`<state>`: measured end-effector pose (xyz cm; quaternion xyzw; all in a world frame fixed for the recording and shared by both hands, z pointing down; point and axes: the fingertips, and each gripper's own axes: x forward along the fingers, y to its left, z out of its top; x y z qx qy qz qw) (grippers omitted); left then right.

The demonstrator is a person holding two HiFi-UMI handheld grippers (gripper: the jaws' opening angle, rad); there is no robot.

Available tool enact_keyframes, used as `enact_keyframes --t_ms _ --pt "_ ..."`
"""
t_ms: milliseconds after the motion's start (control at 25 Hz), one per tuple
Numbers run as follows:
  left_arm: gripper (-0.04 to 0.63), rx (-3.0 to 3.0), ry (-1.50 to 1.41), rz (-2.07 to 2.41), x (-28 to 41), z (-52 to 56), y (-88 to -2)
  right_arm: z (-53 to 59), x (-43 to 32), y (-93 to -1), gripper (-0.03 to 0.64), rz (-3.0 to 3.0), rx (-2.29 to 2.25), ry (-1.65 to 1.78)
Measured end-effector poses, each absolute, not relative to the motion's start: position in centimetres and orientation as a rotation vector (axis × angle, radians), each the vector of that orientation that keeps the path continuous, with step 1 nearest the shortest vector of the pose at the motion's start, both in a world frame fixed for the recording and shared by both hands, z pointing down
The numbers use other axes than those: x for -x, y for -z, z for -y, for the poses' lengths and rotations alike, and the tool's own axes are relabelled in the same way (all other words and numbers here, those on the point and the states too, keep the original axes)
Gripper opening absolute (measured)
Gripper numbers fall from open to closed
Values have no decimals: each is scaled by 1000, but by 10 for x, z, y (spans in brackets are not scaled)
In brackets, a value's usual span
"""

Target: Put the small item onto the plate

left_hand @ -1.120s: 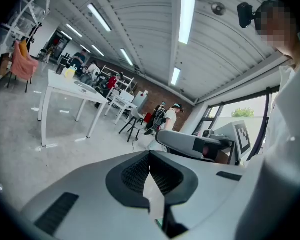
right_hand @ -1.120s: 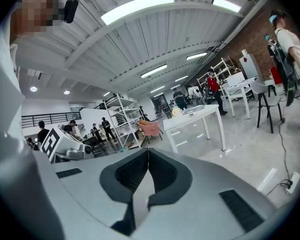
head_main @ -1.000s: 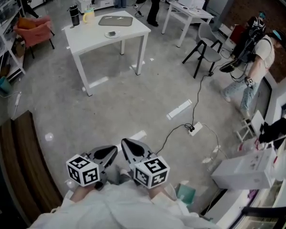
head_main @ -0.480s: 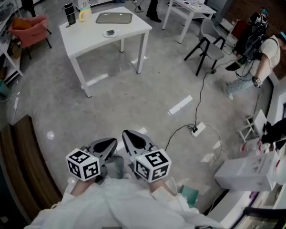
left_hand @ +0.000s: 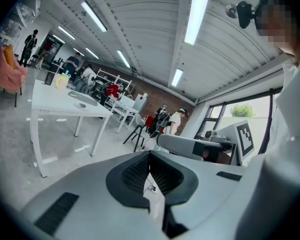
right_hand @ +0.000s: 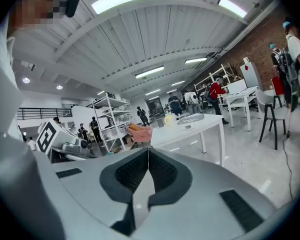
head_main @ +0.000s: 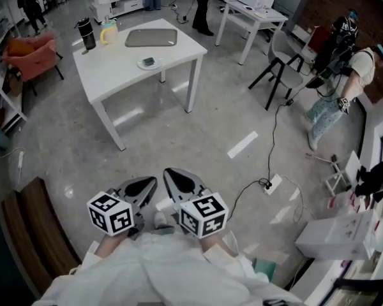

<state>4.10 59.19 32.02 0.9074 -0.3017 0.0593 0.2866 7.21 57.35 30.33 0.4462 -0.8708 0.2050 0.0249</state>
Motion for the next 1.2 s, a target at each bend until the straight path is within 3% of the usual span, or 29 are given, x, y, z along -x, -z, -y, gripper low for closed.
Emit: enact_keyframes --t_ms 440,1200 --pt "11 -2409 -174 744 -10 -520 -333 -496 -43 -309 15 2669 -1444 -659" --pt "11 -2353 -170 788 -15 -358 -351 -328 -51 -324 15 2653 -1412 -671"
